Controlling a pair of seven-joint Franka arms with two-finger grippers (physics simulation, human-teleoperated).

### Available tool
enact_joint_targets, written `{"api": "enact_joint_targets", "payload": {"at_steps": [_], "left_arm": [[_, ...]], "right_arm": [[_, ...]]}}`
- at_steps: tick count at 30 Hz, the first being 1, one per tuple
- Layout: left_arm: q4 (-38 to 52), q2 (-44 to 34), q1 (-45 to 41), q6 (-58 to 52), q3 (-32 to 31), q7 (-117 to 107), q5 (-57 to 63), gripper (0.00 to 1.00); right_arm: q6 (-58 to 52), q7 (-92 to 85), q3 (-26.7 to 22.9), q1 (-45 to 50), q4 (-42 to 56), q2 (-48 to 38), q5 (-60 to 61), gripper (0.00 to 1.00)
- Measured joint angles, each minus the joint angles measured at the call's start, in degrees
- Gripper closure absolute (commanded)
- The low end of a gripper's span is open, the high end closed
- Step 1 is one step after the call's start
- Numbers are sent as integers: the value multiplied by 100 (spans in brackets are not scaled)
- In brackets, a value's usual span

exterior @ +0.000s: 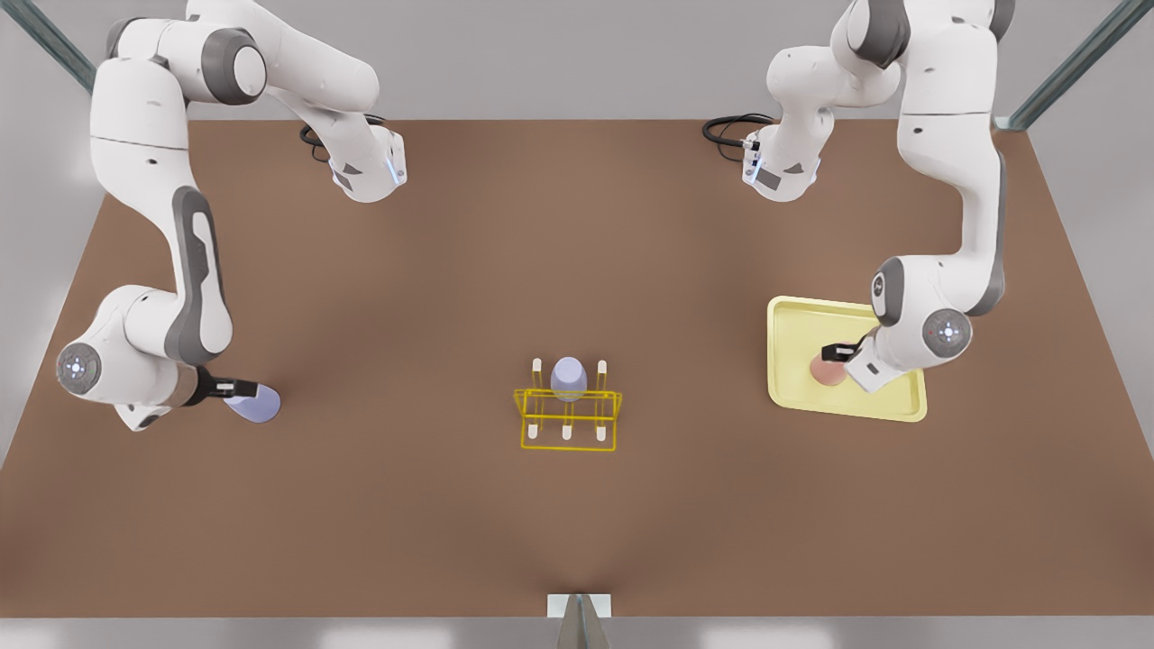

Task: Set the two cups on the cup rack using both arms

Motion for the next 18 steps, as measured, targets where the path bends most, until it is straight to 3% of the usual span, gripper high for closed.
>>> {"api": "enact_joint_targets", "payload": {"at_steps": [13, 18], "left_arm": [[-369, 488, 75, 1011, 37, 428, -4, 0], [-745, 342, 65, 1371, 38, 527, -16, 0]], "right_arm": [[910, -555, -59, -163, -582, 136, 47, 0], [1104, -694, -103, -160, -682, 256, 24, 0]]}}
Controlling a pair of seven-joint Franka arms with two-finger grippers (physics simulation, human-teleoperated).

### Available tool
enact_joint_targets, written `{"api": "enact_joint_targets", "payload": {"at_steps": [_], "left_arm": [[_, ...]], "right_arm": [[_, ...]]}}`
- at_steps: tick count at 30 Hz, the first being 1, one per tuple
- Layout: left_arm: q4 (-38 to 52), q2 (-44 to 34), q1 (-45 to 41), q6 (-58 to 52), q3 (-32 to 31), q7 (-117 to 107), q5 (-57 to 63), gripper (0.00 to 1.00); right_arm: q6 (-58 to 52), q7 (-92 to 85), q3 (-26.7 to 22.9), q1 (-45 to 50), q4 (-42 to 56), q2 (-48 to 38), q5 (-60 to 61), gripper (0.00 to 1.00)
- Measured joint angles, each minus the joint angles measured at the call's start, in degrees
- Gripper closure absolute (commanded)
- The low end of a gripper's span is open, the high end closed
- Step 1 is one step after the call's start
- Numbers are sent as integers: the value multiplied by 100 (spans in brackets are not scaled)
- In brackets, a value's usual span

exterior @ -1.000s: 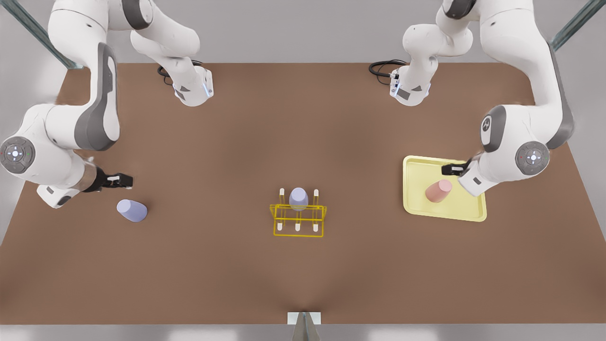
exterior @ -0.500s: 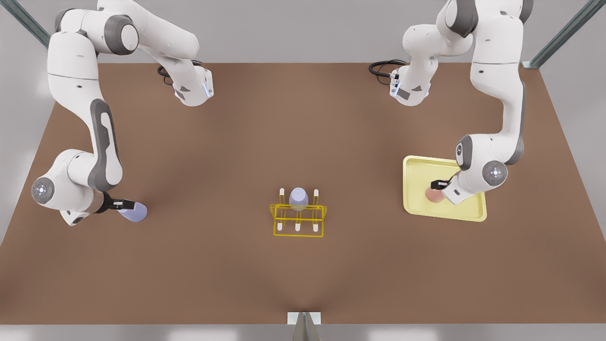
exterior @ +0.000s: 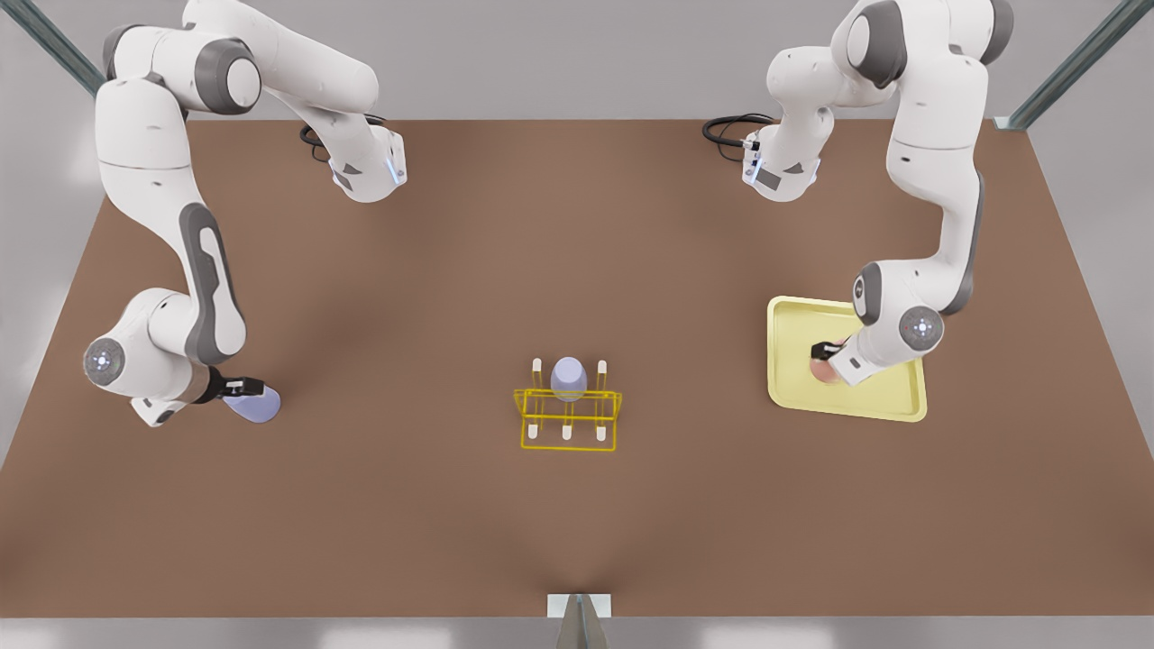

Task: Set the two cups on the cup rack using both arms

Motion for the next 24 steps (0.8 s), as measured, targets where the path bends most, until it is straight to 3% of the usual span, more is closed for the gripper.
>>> {"api": "enact_joint_targets", "payload": {"at_steps": [15, 16, 17, 19, 24], "left_arm": [[-420, -213, 12, 744, -1, 179, 10, 0], [-421, -199, 9, 778, -1, 186, 11, 6], [-421, -192, 7, 807, -1, 193, 11, 9], [-421, -177, 0, 852, -1, 206, 11, 9], [-413, -165, -2, 917, -1, 234, 11, 9]], "right_arm": [[334, -238, -9, 39, -177, 118, -34, 0], [338, -248, -10, 36, -178, 118, -37, 0], [341, -257, -11, 30, -179, 118, -37, 1], [346, -277, -11, 22, -178, 120, -34, 16], [349, -327, -6, 16, -172, 127, -19, 16]]}}
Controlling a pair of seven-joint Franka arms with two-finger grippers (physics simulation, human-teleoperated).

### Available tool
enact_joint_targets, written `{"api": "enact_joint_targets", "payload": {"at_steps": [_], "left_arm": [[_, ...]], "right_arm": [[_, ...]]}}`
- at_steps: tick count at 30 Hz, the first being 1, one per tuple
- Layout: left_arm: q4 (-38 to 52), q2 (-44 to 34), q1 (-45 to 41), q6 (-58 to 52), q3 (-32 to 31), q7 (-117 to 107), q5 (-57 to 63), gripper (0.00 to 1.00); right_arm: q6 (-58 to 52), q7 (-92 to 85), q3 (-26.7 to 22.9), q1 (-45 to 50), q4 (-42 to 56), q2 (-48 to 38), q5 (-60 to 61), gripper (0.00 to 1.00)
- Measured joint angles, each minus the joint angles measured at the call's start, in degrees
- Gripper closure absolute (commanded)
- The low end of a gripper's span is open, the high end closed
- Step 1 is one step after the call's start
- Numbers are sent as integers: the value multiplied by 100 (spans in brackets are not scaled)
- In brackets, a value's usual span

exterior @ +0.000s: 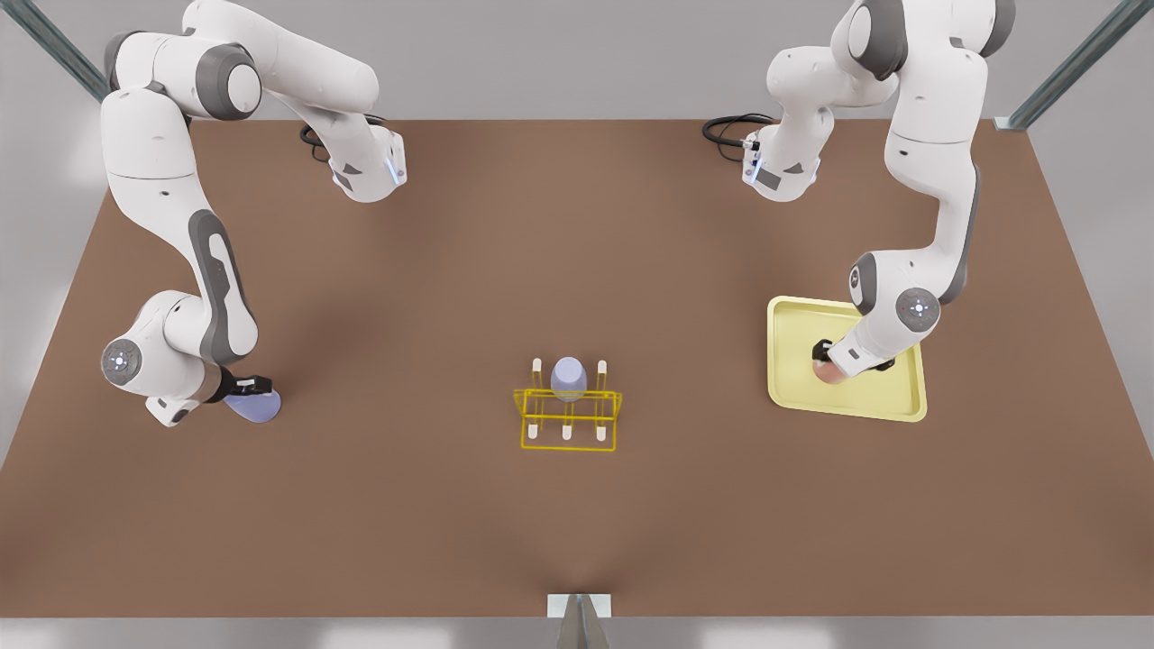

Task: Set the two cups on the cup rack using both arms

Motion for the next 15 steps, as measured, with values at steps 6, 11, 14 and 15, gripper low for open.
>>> {"api": "enact_joint_targets", "payload": {"at_steps": [6, 11, 14, 15], "left_arm": [[13, 67, -2, 33, 1, 11, 4, 9], [10, 57, -3, 36, 1, -9, 30, 18], [2, 9, 14, 1, 1, -12, 17, 19], [3, -7, 16, -11, 1, -6, 4, 19]], "right_arm": [[-21, -39, 43, 13, 65, 3, 80, 15], [-34, -59, 305, 25, 108, -45, 200, 15], [-40, -72, 733, 10, 179, -95, 434, 15], [-42, -76, 928, 13, 221, -103, 573, 15]]}}
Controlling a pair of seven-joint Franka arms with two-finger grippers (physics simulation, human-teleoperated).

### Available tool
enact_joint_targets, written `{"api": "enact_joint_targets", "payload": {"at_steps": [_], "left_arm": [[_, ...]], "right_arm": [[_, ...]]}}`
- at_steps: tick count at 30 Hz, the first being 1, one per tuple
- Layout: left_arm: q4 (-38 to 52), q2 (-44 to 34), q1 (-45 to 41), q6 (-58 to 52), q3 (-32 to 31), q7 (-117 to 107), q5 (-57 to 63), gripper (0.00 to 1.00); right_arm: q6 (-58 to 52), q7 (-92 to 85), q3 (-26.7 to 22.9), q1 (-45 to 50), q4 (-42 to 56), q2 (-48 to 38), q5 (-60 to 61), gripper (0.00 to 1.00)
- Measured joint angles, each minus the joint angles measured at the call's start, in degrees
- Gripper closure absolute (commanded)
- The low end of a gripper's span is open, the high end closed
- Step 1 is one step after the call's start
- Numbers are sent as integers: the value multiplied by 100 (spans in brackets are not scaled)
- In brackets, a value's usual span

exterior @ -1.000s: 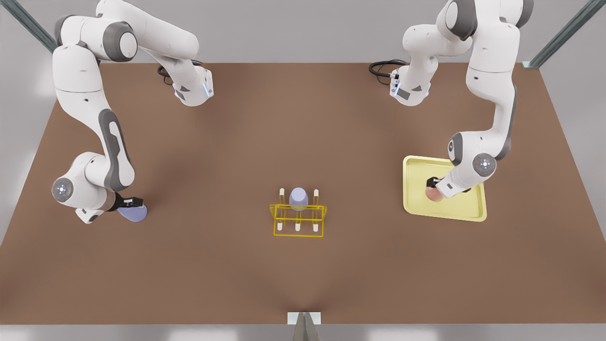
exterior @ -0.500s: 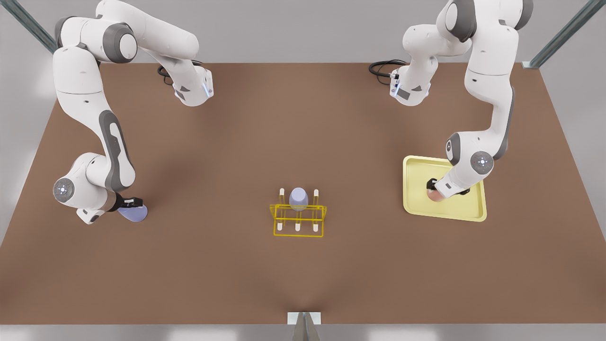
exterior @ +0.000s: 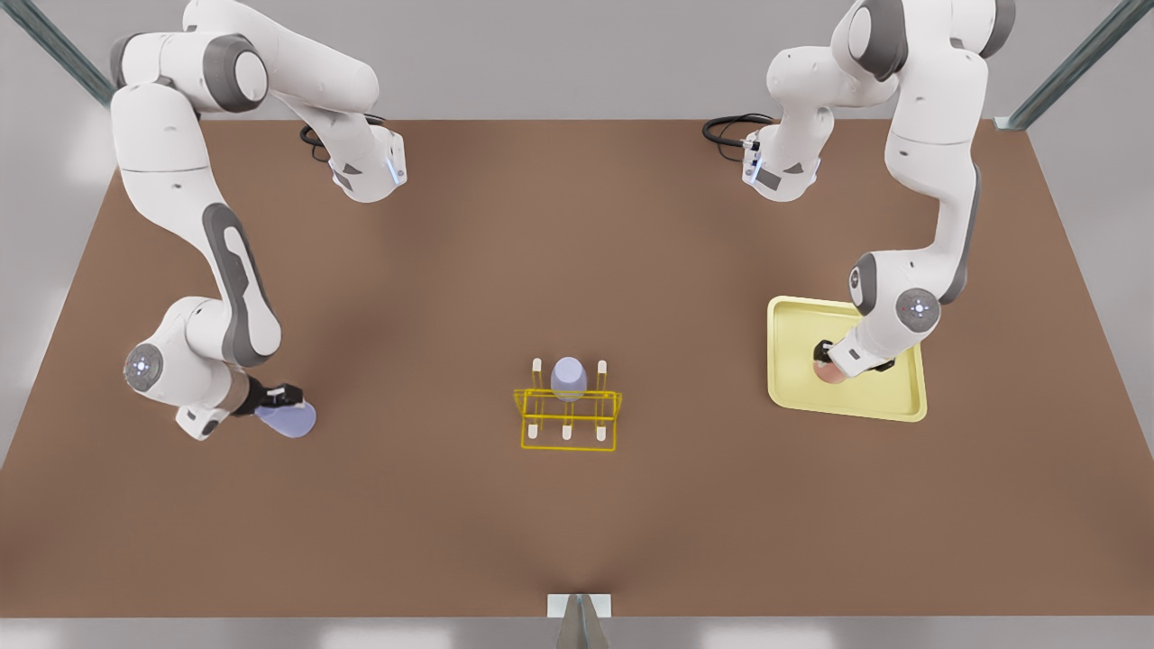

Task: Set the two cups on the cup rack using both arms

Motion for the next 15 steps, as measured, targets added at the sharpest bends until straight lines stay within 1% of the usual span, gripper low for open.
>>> {"api": "enact_joint_targets", "payload": {"at_steps": [3, 5, 6, 10, 13, 15], "left_arm": [[39, -160, -31, -167, -6, 11, -107, 19], [124, -307, -23, -363, -63, 5, -180, 19], [284, -400, 27, -549, -162, -12, -200, 19], [1439, -508, 55, -1696, -378, -99, -555, 19], [2029, -324, 32, -2254, -817, -271, -716, 20], [2601, 19, 18, -2498, -1220, -464, -767, 20]], "right_arm": [[-4, -6, 661, 31, 167, 4, 458, 15], [-4, -2, 927, 303, 386, 43, 883, 15], [-4, 4, 974, 503, 502, 51, 1110, 15], [43, 66, 1019, 1395, 1217, 266, 1959, 15], [82, 186, 1020, 1843, 1923, 574, 2292, 15], [107, 291, 1020, 2092, 2317, 730, 2400, 15]]}}
